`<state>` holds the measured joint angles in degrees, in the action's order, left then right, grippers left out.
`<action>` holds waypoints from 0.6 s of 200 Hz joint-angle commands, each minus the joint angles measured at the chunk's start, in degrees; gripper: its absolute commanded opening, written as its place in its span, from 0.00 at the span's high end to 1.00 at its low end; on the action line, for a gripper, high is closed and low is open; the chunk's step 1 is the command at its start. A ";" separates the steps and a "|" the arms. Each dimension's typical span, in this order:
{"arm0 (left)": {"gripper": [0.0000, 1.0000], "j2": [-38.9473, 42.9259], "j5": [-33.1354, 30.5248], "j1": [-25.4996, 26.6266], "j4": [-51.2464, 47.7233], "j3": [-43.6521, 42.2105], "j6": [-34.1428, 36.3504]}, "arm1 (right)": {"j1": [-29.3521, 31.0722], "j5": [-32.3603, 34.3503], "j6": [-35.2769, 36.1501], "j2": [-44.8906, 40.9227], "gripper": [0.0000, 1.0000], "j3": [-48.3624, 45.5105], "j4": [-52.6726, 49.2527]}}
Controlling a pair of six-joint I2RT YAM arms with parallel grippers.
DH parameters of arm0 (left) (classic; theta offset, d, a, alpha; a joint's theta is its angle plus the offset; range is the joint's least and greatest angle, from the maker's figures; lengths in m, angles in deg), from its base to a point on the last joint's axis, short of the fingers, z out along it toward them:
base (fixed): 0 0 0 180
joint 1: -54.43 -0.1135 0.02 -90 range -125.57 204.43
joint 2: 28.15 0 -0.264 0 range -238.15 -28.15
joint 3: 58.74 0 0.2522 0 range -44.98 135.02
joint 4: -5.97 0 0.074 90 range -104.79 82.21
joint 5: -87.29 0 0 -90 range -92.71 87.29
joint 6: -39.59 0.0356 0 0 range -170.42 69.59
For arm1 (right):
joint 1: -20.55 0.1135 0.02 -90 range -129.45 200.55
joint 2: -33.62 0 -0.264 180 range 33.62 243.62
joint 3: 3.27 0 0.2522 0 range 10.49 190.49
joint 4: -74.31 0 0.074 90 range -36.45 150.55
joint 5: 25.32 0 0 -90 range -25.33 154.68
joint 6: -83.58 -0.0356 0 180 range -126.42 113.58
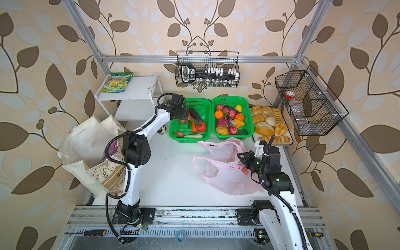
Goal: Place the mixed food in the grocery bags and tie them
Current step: 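Lower the left gripper into the basket and grasp the brown potato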
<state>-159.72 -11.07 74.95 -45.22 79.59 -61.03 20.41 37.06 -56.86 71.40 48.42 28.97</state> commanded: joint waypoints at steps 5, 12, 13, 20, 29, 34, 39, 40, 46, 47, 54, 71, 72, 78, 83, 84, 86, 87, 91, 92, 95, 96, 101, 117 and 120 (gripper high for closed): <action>0.32 -5.18 -4.59 -0.81 -0.77 7.74 0.59 | -0.12 -1.27 -0.61 0.54 1.00 -0.40 0.45; 0.32 -6.31 -5.26 -0.91 -0.47 8.67 0.44 | -0.12 -1.30 -0.46 0.54 1.00 -0.40 0.22; 0.32 -6.45 -5.35 -0.96 -0.41 8.76 0.38 | -0.12 -1.30 -0.46 0.54 1.00 -0.40 0.21; 0.32 -7.41 -6.12 -1.04 -0.01 9.42 0.09 | -0.11 -1.22 -0.42 0.54 1.00 -0.49 0.14; 0.31 -8.26 -6.91 -1.09 1.06 9.50 -0.15 | -0.12 -1.30 -0.37 0.67 1.00 -0.47 0.11; 0.30 -8.69 -7.39 -1.09 1.69 9.38 -0.33 | -0.12 -1.29 -0.28 0.82 1.00 -0.42 0.12; 0.30 -9.20 -7.74 -1.09 2.23 9.37 -0.29 | -0.12 -1.48 -0.18 0.96 1.00 -0.50 0.25; 0.30 -9.30 -7.73 -1.09 2.34 9.37 -0.29 | -0.12 -1.43 -0.14 1.01 1.00 -0.45 0.26; 0.30 -9.92 -7.94 -1.09 2.89 9.50 -0.15 | -0.12 -1.41 -0.02 1.32 1.00 -0.49 0.22; 0.30 -10.06 -7.97 -1.09 2.93 9.52 -0.13 | -0.12 -1.49 0.03 1.37 1.00 -0.49 0.25; 0.30 -10.93 -8.36 -1.09 3.36 9.84 -0.03 | -0.12 -1.62 0.22 1.73 1.00 -0.34 0.30; 0.30 -12.94 -8.78 -1.18 4.18 11.29 0.10 | -0.14 -1.98 0.34 2.46 1.00 -0.23 0.62; 0.31 -13.02 -8.78 -1.18 4.19 11.43 0.13 | -0.13 -1.95 0.34 2.56 1.00 -0.23 0.67; 0.31 -13.74 -8.78 -1.18 4.19 12.15 0.15 | -0.12 -2.00 0.42 2.84 1.00 -0.23 0.72; 0.31 -14.28 -8.86 -1.18 4.21 12.86 0.14 | -0.12 -1.99 0.44 2.97 1.00 -0.23 0.89; 0.31 -14.39 -8.86 -1.18 4.21 13.01 0.14 | -0.12 -2.00 0.43 2.98 1.00 -0.23 0.90; 0.32 -14.59 -8.93 -1.18 4.25 13.22 0.19 | -0.14 -2.00 0.43 3.04 1.00 -0.23 0.96; 0.32 -14.68 -8.94 -1.18 4.23 13.28 0.13 | -0.13 -2.00 0.43 3.07 1.00 -0.23 0.93; 0.33 -15.02 -8.95 -1.24 4.35 13.82 0.17 | -0.08 -1.92 0.51 3.23 1.00 -0.23 0.99; 0.33 -15.12 -8.95 -1.25 4.37 13.88 0.16 | -0.10 -1.92 0.51 3.25 1.00 -0.23 0.99; 0.33 -15.41 -8.95 -1.26 4.33 14.14 0.19 | -0.12 -1.99 0.63 3.31 1.00 -0.23 1.06; 0.33 -15.48 -8.95 -1.26 4.40 14.26 0.21 | -0.08 -2.04 0.62 3.33 1.00 -0.27 1.07; 0.34 -15.85 -8.95 -1.27 4.53 14.58 0.28 | -0.12 -2.01 0.68 3.50 1.00 -0.23 1.10; 0.35 -16.48 -8.78 -1.44 5.09 15.00 0.33 | -0.12 -2.08 0.95 3.96 1.00 -0.14 1.10; 0.36 -16.59 -8.74 -1.44 5.20 15.00 0.31 | -0.12 -2.11 1.01 3.97 1.00 -0.14 1.08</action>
<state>-175.98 -18.21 74.20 -41.97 91.77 -61.00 20.43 35.68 -56.64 75.01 48.42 29.21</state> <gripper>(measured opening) 0.654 0.047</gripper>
